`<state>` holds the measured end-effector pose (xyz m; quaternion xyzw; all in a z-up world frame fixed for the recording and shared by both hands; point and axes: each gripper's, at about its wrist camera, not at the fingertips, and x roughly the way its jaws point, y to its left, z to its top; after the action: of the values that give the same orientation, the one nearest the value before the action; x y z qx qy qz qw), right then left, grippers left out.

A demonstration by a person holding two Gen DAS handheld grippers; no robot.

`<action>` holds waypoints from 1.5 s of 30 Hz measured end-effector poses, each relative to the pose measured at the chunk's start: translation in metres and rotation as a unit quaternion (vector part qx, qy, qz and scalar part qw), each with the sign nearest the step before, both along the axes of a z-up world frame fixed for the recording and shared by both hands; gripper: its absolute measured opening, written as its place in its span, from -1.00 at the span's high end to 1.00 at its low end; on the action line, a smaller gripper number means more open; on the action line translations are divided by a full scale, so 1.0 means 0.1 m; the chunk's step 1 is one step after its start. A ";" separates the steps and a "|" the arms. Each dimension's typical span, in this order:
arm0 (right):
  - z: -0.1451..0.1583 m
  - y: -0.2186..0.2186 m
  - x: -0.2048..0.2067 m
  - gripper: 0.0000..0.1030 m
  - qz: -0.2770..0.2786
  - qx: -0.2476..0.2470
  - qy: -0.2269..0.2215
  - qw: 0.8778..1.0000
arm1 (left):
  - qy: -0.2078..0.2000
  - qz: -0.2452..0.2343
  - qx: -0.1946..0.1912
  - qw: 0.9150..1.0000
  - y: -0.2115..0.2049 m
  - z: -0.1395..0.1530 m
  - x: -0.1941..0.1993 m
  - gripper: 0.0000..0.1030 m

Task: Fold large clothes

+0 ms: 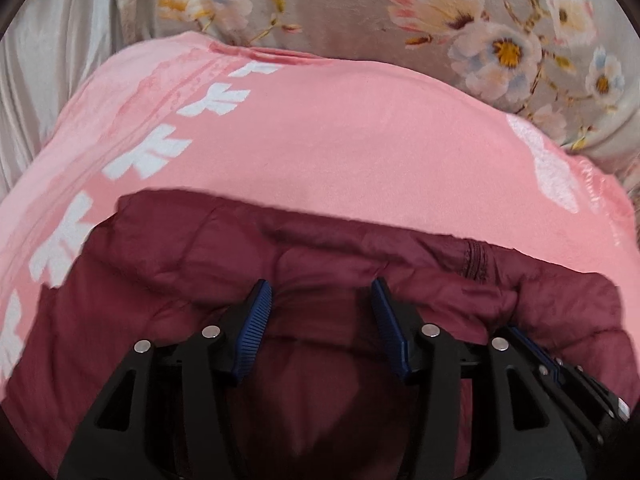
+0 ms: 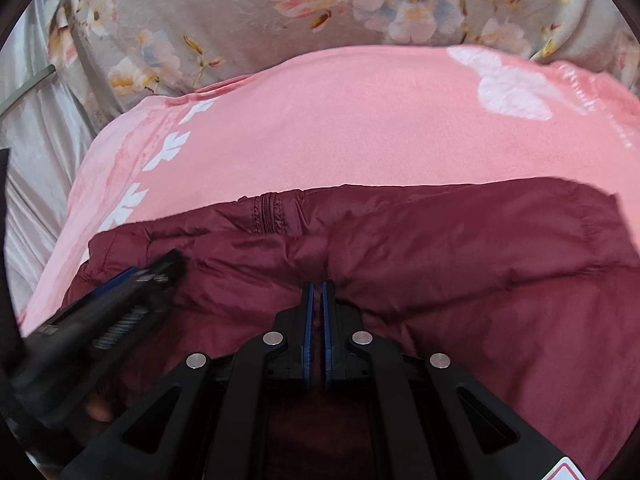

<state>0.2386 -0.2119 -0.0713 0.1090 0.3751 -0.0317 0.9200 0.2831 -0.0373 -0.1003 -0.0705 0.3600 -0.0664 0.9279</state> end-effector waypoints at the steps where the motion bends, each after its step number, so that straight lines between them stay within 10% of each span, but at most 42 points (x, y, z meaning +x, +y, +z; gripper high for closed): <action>1: 0.07 0.06 -0.16 0.76 0.008 -0.006 -0.016 1.000 | -0.004 0.001 -0.014 1.000 0.16 0.07 -0.13 -0.08; 5: 0.15 0.31 -0.68 0.75 0.032 -0.014 -0.045 0.998 | -0.033 0.035 -0.020 0.999 0.77 0.23 -0.66 -0.36; 14: -0.06 0.66 -1.37 0.75 0.053 0.002 -0.034 0.998 | 0.033 0.130 -0.072 0.988 1.74 -0.11 -1.23 -0.37; 24: -0.24 0.85 -1.66 0.74 0.055 -0.039 -0.022 0.997 | 0.083 0.131 -0.137 0.978 1.79 -0.53 -1.30 -0.66; 30: -0.30 0.77 -1.62 0.74 0.054 -0.023 -0.012 0.998 | 0.078 0.123 -0.105 0.984 1.59 -0.55 -1.22 -0.79; 39: -0.31 0.74 -1.59 0.75 0.054 -0.017 -0.006 0.998 | 0.066 0.063 -0.133 0.987 1.50 -0.26 -1.28 0.56; 45: -0.33 0.71 -1.59 0.75 0.053 -0.005 -0.003 0.999 | 0.002 0.002 -0.161 0.987 1.37 0.33 -1.54 0.67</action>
<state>0.0795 -0.1406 -0.1044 0.0849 0.3774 0.0155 0.9220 0.1294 0.0998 -0.0676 -0.2202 0.3467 -0.1220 0.9036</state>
